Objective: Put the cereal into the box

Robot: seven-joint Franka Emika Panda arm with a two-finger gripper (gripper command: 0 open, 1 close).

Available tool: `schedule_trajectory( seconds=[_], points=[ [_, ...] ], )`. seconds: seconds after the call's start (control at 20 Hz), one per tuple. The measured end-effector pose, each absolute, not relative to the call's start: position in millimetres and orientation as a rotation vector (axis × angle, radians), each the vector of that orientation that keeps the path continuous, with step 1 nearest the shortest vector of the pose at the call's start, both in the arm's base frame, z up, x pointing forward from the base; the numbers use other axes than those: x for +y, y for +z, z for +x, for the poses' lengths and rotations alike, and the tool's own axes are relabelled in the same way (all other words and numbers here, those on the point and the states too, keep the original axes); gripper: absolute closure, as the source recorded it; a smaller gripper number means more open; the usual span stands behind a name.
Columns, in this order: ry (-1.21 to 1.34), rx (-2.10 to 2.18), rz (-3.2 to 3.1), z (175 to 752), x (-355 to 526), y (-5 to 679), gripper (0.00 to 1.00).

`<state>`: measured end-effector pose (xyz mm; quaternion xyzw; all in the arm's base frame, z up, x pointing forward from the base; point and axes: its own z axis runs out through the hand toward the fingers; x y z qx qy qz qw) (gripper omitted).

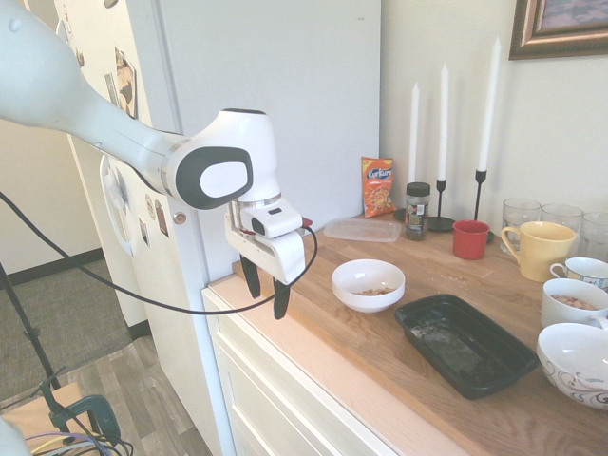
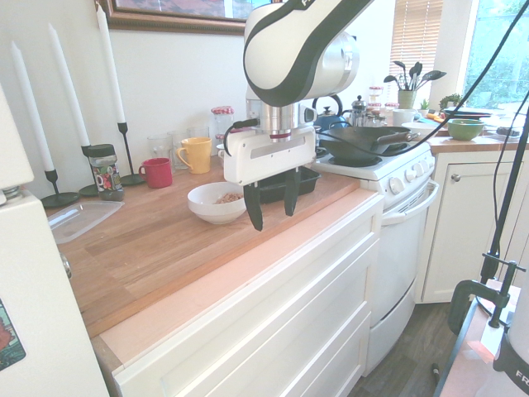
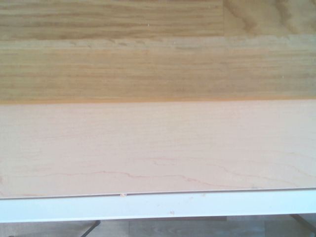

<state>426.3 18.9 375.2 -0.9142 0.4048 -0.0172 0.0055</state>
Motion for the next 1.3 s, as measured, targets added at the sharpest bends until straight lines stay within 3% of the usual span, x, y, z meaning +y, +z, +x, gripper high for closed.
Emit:
schedule_trajectory(
  seconds=[0.35,0.7,1.0,1.3],
  points=[
    [-0.125,1.246,-2.862,443.8,15.5,388.0,0.00],
    [-0.286,1.217,-2.967,508.7,27.2,394.9,0.00],
    [-0.433,1.126,-3.100,562.5,78.0,385.2,0.00],
    [-0.605,1.057,-3.303,580.4,128.1,358.7,0.00]
  ],
)
